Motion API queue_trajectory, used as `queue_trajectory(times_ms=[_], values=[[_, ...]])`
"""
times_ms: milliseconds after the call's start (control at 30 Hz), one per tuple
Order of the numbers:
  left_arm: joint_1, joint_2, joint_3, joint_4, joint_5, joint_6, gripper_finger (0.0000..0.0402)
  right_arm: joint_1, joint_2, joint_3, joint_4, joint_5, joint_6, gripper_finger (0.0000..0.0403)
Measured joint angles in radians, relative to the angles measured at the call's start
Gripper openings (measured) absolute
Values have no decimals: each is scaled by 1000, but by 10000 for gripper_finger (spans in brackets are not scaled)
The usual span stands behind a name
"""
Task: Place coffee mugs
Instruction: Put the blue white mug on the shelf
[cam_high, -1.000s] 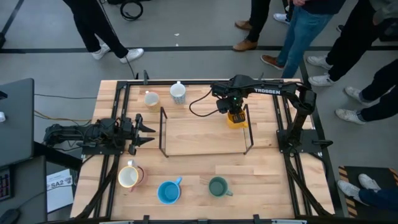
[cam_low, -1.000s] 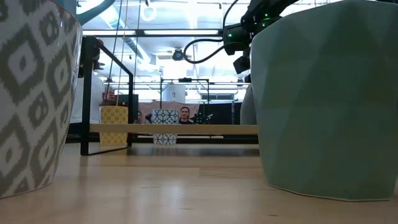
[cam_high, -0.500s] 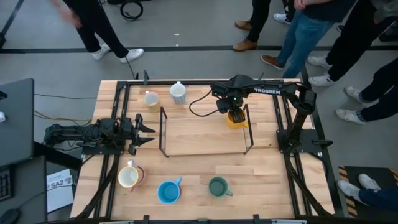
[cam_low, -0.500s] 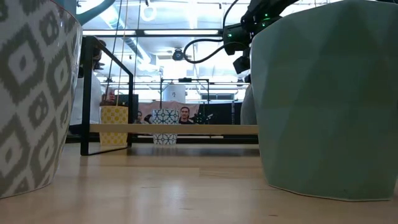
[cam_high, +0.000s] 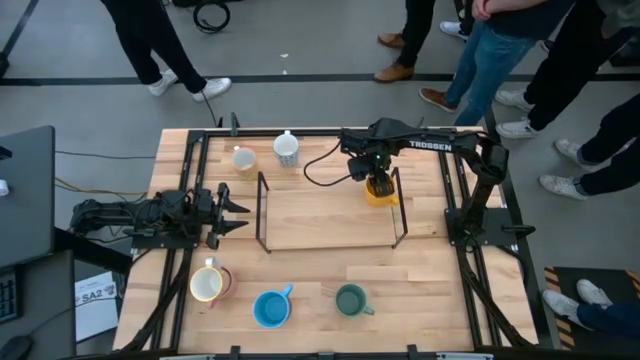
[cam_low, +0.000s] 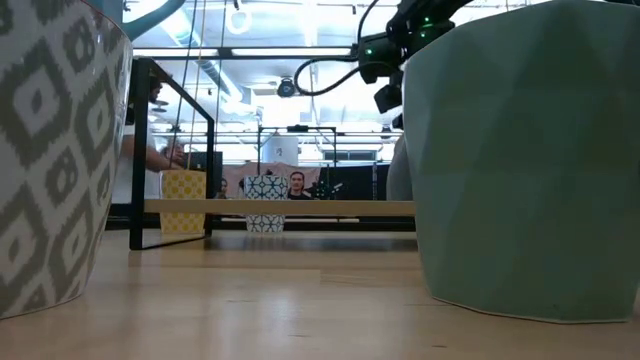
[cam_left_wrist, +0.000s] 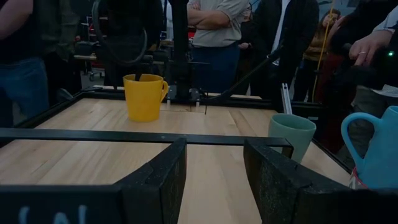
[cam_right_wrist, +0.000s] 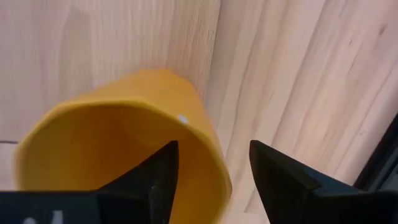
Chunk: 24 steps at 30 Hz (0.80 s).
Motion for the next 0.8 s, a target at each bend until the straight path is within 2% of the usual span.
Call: queue_trajectory(times_ms=[333, 500, 667, 800], values=[[0, 0, 0, 0, 0, 0, 167, 0, 0, 167, -116, 3, 0, 202], [0, 0, 0, 0, 0, 0, 167, 0, 0, 271, -119, 29, 0, 202], [0, 0, 0, 0, 0, 0, 167, -1, 0, 357, -52, 57, 4, 202], [0, 0, 0, 0, 0, 0, 167, -4, -1, 379, 118, 55, 92, 202]])
